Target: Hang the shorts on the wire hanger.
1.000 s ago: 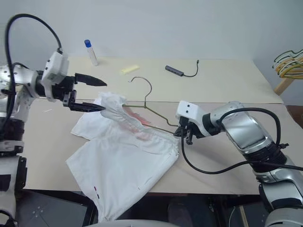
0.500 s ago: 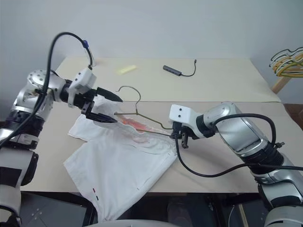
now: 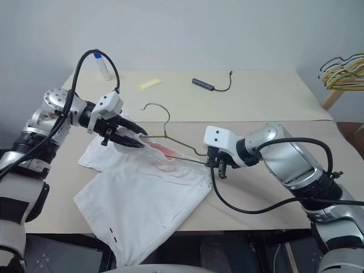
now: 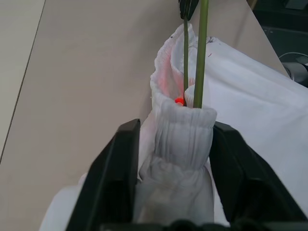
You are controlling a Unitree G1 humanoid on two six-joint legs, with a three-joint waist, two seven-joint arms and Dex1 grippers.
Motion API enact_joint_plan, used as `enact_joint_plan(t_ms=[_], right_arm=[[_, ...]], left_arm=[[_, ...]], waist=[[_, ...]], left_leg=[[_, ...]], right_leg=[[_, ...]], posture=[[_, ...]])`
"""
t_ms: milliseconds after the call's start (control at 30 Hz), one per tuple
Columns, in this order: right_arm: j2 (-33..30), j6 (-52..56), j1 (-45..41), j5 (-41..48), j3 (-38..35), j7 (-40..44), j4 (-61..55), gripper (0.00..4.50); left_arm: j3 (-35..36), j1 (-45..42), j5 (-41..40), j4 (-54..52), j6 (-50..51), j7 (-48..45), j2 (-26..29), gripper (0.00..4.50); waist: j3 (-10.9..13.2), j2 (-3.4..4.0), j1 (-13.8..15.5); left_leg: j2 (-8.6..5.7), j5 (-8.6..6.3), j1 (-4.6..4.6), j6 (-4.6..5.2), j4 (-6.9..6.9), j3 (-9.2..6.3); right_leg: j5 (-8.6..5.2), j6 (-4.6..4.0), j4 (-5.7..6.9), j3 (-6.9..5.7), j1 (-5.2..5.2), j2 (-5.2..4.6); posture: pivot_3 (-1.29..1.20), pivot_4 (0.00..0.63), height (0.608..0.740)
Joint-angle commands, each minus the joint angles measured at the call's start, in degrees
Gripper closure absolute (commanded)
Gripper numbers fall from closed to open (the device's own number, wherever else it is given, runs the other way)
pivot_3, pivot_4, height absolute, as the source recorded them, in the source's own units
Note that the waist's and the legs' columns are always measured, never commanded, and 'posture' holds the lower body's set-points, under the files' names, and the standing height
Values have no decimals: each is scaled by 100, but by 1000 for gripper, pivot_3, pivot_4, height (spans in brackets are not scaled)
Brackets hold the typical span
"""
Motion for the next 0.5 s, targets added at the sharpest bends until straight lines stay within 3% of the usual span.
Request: enact_joint_plan(t_ms=[33, 100, 167, 433, 467, 500], right_arm=[[-58, 9, -91, -23, -106, -22, -119, 4500], [-47, -3, -104, -19, -111, -21, -109, 4500], [-26, -9, -128, 42, -154, 15, -101, 4500], [134, -1130, 270, -363, -327, -496, -17, 4500], [115, -1191, 332, -354, -341, -463, -38, 3922], [109, -1202, 380, -327, -374, -444, -62, 3677]], left_arm=[[-18, -205, -43, -19, -160, -16, 78, 3488], [-46, -196, -21, -1, -199, -16, 98, 4147], [45, -181, 50, 55, -228, -16, 49, 4474], [613, -151, 485, 136, -509, -16, -175, 4474], [637, -148, 493, 113, -510, -16, -166, 4474], [668, -146, 498, 94, -519, -16, -156, 4474]], waist=[[0, 0, -2], [0, 0, 2], [0, 0, 7], [-1, -2, 12], [-1, -2, 11], [-1, -2, 13]], left_leg=[[0, 0, 0, 0, 0, 0], [0, 0, 0, 0, 0, -1], [0, 0, 0, 0, 0, -1], [-1, 0, -2, 0, 8, -1], [-2, 0, -2, 0, 8, 1], [-2, 0, -3, 0, 9, 1]], right_leg=[[0, 0, 1, 0, 0, 0], [0, 0, 1, 0, 0, 0], [0, 0, 1, 0, 0, 0], [0, 1, 7, -1, -1, -1], [0, 1, 8, 0, 0, -1], [0, 1, 10, 0, -1, -1]], posture=[[-28, 0, 740], [-28, 0, 740], [-26, 0, 740], [-20, 0, 740], [-21, 0, 740], [-22, 0, 740]])
